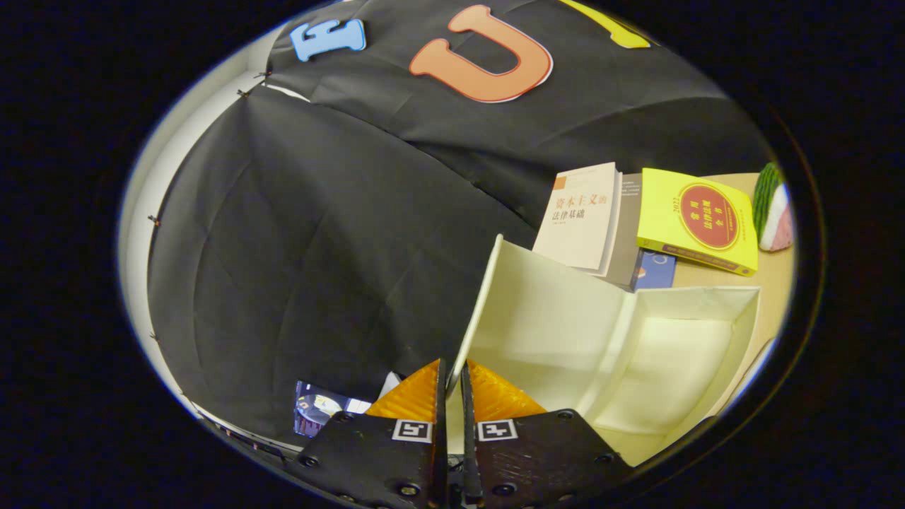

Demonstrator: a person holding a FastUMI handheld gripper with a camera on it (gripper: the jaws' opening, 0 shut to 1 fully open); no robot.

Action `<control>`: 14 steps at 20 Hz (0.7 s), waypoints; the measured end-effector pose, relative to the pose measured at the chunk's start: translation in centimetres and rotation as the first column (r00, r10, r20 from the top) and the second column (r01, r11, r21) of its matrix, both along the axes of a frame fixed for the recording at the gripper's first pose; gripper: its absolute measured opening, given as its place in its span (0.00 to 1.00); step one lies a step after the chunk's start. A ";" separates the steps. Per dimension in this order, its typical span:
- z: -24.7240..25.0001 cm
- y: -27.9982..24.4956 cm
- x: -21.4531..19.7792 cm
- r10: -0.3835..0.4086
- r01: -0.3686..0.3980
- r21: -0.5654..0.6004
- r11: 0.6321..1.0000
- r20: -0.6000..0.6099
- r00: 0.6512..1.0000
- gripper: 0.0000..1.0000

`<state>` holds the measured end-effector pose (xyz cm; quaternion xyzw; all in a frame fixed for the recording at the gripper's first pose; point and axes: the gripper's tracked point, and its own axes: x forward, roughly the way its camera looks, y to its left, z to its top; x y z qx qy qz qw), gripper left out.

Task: Open the storage box then place both shoes into the box .Put the left shoe in first, then the right shoe, with the right side of both shoes facing outward in a uniform manner.

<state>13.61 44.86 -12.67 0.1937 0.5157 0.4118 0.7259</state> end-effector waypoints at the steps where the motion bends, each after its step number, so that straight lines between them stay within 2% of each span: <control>1: -0.2 1.4 0.0 -0.002 0.002 -0.012 1.000 0.006 1.000 0.12; 4: 1.3 4.0 -1.2 0.013 -0.013 0.030 0.999 -0.009 1.000 0.53; 7: 0.6 1.9 -1.4 0.006 -0.006 -0.049 0.999 0.006 1.000 0.91; 9: 0.2 -0.8 -1.6 0.000 0.002 -0.108 0.994 0.012 1.000 0.94; 12: -1.5 -6.4 -0.4 0.004 0.020 -0.215 0.977 0.112 0.994 0.94; 14: -2.3 -11.0 -0.5 0.005 0.032 -0.269 0.963 0.136 0.991 0.94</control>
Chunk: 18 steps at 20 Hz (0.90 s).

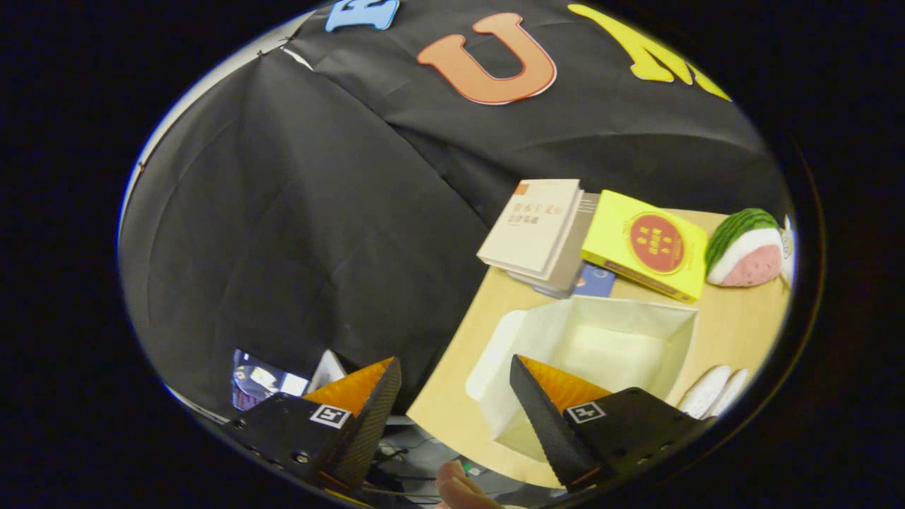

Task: Open the storage box then place both shoes into the box .Put the left shoe in first, then the right shoe, with the right side of both shoes facing outward in a uniform manner.

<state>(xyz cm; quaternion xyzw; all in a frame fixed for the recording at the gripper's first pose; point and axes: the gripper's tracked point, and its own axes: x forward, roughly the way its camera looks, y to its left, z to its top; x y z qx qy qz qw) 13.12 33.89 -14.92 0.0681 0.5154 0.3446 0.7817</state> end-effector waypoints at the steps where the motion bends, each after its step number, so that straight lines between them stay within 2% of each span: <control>1: -0.6 -2.5 0.0 -0.020 0.020 -0.026 0.999 0.002 1.000 0.94; 6: -5.4 -15.4 1.1 -0.134 0.135 -0.139 0.981 0.021 0.991 0.94; 10: -10.3 -23.5 0.1 -0.222 0.211 -0.199 0.957 -0.036 0.974 0.94; 15: -17.8 -31.7 -2.1 -0.246 0.202 -0.342 0.918 -0.091 0.965 0.94; 18: -19.8 -33.1 -3.6 -0.243 0.182 -0.346 0.920 -0.139 0.960 0.94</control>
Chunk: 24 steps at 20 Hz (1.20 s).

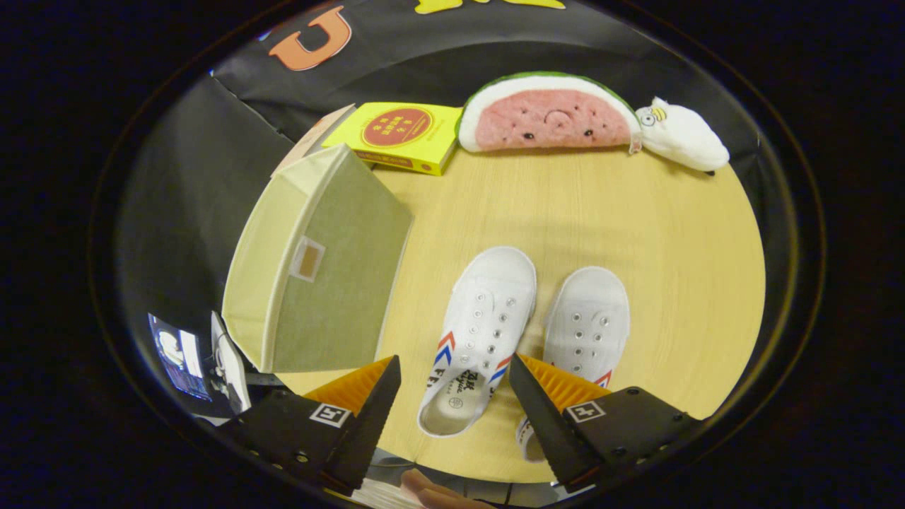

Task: Open the storage box then place both shoes into the box .Put the left shoe in first, then the right shoe, with the right side of both shoes facing outward in a uniform manner.

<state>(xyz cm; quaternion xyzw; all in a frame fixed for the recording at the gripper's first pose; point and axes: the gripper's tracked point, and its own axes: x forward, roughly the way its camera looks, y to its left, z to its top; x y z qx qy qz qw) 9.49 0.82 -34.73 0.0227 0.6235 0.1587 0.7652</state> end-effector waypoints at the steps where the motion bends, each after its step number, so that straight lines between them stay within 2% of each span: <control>1: -0.7 -0.6 -0.2 0.000 0.000 -0.008 1.000 -0.008 1.000 0.94; 4: -2.8 -1.9 -0.7 -0.021 0.019 -0.046 0.999 -0.038 0.999 0.93; 7: -4.5 -3.1 -1.0 -0.032 0.028 -0.095 0.995 -0.045 0.998 0.84; 8: -5.2 -3.0 -0.7 -0.049 0.046 -0.095 0.994 -0.037 0.998 0.78; 10: -5.9 -2.8 -0.6 -0.064 0.061 -0.082 0.995 -0.038 0.997 0.59; 13: -7.9 -2.7 -1.2 -0.079 0.072 -0.073 0.995 -0.102 0.992 0.35; 15: -8.2 -1.9 -0.5 -0.089 0.091 0.006 0.996 -0.111 0.990 0.34; 16: -8.6 -1.7 -1.2 -0.100 0.104 0.018 0.994 -0.140 0.985 0.30; 17: -7.9 -2.0 -1.3 -0.098 0.105 0.036 0.994 -0.154 0.983 0.08; 18: -7.9 -1.9 -1.1 -0.113 0.122 0.050 0.991 -0.149 0.982 0.08; 19: -8.2 -1.9 -1.3 -0.112 0.125 0.070 0.990 -0.159 0.981 0.01; 24: -6.9 -1.6 -1.6 -0.137 0.169 0.174 0.970 -0.181 0.974 0.01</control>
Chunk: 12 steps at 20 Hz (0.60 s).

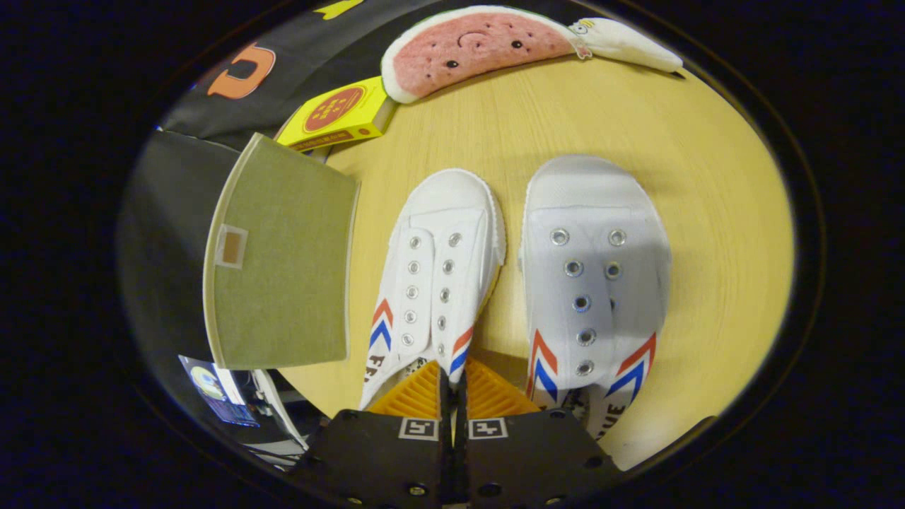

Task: Open the storage box then place both shoes into the box .Put the left shoe in first, then the right shoe, with the right side of both shoes facing outward in a uniform manner.

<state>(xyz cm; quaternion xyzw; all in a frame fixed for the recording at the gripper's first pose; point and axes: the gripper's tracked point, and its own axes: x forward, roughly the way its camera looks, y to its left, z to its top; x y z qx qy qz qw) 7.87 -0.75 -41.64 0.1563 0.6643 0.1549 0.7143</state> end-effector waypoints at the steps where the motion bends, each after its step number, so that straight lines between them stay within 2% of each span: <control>1: 0.6 0.2 0.1 -0.003 0.003 0.019 1.000 0.005 1.000 0.01; 5: 3.7 -0.3 0.4 -0.012 0.013 -0.002 1.000 0.073 0.997 0.01; 8: 8.3 -0.2 0.1 -0.003 0.004 -0.009 1.000 0.146 0.989 0.00; 12: 14.9 3.5 0.7 0.012 -0.015 0.010 1.000 0.237 0.972 0.01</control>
